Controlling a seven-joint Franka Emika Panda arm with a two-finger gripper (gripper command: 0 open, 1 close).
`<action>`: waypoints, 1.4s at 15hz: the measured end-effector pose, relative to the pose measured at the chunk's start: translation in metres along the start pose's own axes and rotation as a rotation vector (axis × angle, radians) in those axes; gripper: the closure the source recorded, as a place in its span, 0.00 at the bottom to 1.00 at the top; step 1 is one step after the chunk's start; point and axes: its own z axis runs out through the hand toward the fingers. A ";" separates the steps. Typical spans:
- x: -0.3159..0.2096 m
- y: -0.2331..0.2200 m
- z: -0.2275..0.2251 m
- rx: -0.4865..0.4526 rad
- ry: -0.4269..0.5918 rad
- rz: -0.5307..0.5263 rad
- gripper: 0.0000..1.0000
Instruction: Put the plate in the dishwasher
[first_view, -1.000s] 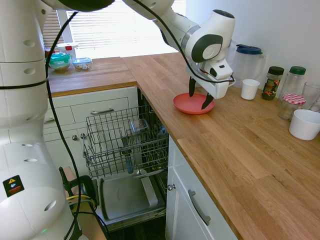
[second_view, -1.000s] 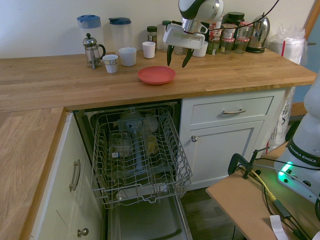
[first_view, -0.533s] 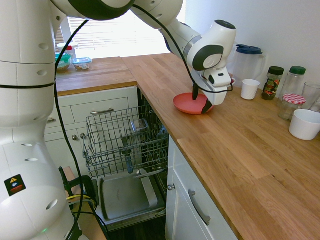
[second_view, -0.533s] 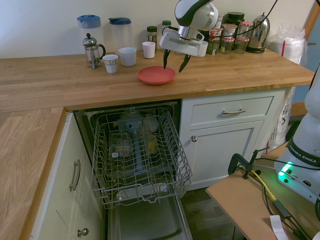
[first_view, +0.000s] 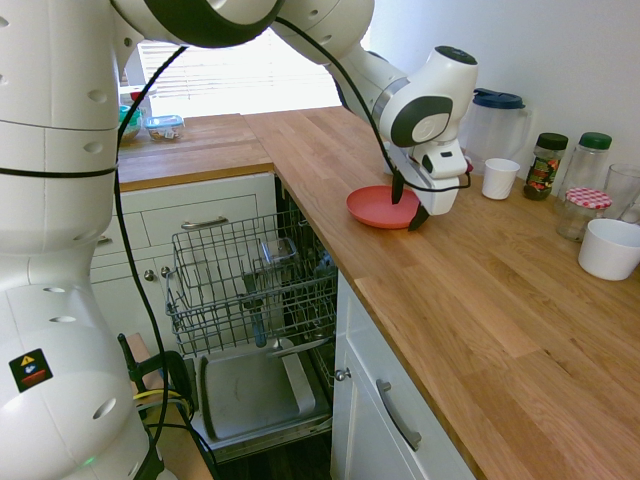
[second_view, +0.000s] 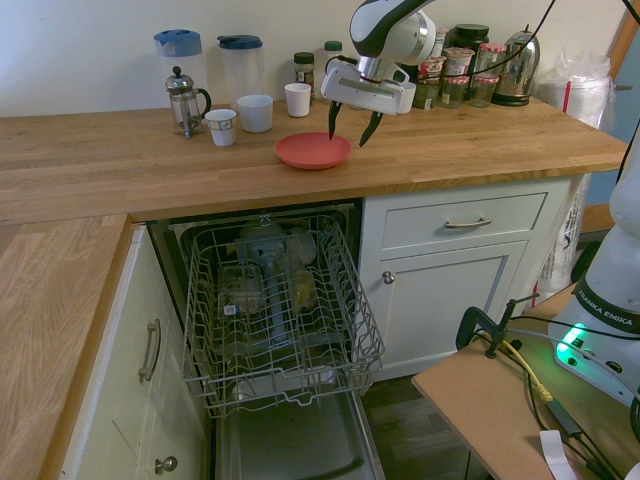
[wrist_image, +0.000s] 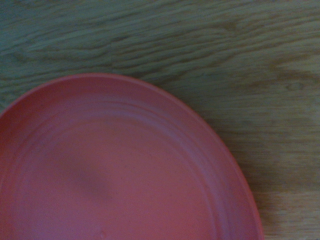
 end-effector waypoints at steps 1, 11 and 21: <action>0.001 -0.002 0.002 0.000 -0.001 0.000 1.00; 0.010 -0.011 0.021 -0.009 -0.011 -0.007 1.00; 0.019 -0.011 0.017 0.007 -0.011 -0.064 1.00</action>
